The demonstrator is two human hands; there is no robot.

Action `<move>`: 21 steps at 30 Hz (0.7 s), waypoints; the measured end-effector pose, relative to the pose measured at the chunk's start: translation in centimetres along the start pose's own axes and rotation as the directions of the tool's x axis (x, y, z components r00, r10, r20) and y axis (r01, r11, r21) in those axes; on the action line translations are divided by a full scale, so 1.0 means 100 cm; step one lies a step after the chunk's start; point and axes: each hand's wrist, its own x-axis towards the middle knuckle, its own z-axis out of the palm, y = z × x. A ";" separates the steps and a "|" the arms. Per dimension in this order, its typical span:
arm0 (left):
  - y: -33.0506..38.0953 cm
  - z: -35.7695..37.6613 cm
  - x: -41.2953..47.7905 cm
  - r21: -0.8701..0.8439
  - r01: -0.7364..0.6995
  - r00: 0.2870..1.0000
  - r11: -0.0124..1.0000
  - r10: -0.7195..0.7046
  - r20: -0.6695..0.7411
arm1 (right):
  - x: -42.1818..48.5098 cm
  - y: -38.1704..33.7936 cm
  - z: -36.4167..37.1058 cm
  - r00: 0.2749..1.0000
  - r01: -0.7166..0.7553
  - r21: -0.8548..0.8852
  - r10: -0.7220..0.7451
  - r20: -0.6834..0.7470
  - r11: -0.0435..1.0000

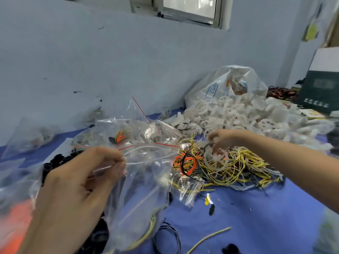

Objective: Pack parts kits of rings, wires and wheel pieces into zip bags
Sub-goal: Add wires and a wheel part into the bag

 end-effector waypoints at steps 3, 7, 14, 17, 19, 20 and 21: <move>0.008 0.005 0.002 -0.022 -0.036 0.999 0.999 0.036 -0.005 | -0.012 -0.002 -0.007 0.987 -0.078 0.104 0.062 0.146 0.992; 0.017 0.010 0.004 -0.062 -0.055 0.998 0.997 0.056 0.002 | -0.013 0.002 -0.006 0.990 -0.134 0.292 0.115 0.079 0.947; 0.020 0.012 0.005 -0.068 -0.033 0.999 0.997 0.033 -0.005 | -0.012 -0.013 -0.005 0.993 0.007 0.155 0.012 -0.119 0.988; 0.015 0.008 0.003 -0.016 -0.014 0.999 1.000 0.014 -0.033 | -0.016 -0.020 -0.029 0.971 0.111 0.233 -0.056 -0.232 0.966; 0.012 0.005 0.003 -0.034 0.018 0.999 0.999 -0.020 -0.044 | -0.019 -0.020 -0.035 0.981 0.136 0.373 -0.072 -0.182 0.918; 0.011 0.005 0.003 -0.039 0.028 0.998 0.999 -0.030 -0.046 | -0.022 -0.019 -0.033 0.990 0.120 0.427 -0.078 -0.116 0.896; 0.009 0.005 0.002 -0.036 0.037 0.998 0.999 -0.038 -0.044 | -0.025 -0.019 -0.027 0.995 0.102 0.426 -0.085 -0.058 0.899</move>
